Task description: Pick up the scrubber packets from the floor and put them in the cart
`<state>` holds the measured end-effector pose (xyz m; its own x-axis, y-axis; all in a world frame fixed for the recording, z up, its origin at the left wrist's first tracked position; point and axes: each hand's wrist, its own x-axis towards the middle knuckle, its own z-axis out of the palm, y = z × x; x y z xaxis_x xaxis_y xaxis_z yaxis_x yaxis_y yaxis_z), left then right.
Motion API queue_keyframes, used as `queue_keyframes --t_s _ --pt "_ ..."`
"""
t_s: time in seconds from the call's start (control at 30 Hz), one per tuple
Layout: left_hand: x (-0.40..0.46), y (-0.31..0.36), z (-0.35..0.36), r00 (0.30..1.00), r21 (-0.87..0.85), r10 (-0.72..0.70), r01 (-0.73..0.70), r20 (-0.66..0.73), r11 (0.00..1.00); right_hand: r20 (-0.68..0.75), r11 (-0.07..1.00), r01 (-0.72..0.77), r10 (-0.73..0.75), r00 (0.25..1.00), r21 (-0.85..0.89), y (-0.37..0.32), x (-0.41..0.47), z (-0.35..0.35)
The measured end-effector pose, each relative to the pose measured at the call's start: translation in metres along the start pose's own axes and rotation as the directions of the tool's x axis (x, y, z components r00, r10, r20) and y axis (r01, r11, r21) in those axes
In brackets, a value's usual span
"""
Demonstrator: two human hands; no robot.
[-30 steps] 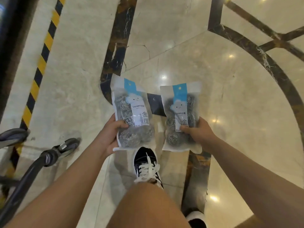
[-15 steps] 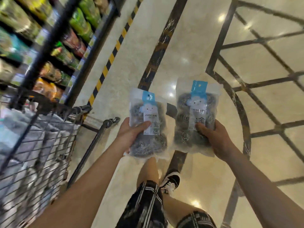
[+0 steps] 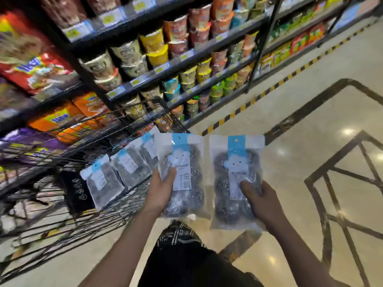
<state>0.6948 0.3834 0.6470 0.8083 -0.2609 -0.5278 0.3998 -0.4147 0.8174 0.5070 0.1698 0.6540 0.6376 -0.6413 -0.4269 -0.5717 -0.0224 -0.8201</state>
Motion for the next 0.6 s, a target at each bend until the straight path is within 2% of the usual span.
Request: queue_keyframes --t_s 0.13,0.37,0.6 --pt "0.031 -0.008 -0.069 0.975 -0.074 -0.027 0.011 -0.222 0.997 0.061 0.999 0.026 -0.023 0.998 -0.037 -0.04 0.047 0.071" --pt "0.109 -0.035 -0.174 0.874 -0.262 -0.195 0.081 -0.446 0.962 0.249 0.985 0.082 -0.041 0.968 -0.154 -0.109 0.134 0.19" --pt "0.173 -0.045 -0.194 0.775 -0.277 -0.381 0.273 -0.504 0.921 0.379 0.972 0.148 -0.07 0.923 -0.182 -0.136 0.23 0.281"
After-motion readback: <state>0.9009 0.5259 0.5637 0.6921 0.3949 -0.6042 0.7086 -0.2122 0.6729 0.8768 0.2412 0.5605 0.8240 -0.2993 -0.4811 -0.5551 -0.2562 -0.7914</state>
